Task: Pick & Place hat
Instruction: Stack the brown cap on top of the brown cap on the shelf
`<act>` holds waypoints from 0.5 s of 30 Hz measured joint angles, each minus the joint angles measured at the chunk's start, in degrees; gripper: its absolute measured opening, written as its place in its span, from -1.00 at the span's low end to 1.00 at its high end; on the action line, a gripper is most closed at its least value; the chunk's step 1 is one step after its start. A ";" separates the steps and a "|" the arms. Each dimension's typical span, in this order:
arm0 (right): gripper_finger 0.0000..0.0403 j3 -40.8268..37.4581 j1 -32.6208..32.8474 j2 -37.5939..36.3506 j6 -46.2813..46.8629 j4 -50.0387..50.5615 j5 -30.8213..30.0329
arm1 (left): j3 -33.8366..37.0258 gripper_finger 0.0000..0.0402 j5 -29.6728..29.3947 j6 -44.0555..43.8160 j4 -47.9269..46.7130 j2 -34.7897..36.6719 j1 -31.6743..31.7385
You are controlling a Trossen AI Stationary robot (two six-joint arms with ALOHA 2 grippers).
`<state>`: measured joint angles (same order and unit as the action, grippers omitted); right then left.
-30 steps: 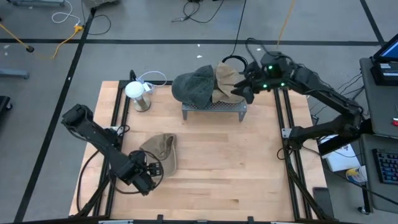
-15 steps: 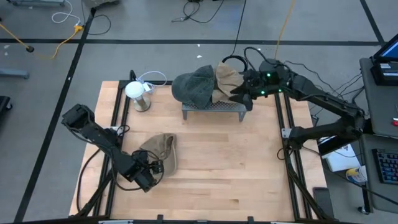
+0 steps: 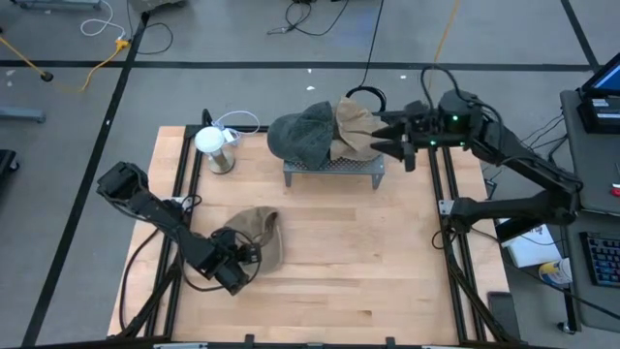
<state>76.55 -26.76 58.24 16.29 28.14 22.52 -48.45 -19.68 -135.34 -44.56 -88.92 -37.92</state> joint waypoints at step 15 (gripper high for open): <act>-0.03 0.00 0.23 -3.38 11.29 -0.75 0.22 | -1.48 -0.96 -7.43 14.33 1.39 1.82 0.82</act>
<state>76.55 -26.54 54.86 27.57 27.39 22.75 -49.92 -27.10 -121.02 -43.17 -87.10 -37.11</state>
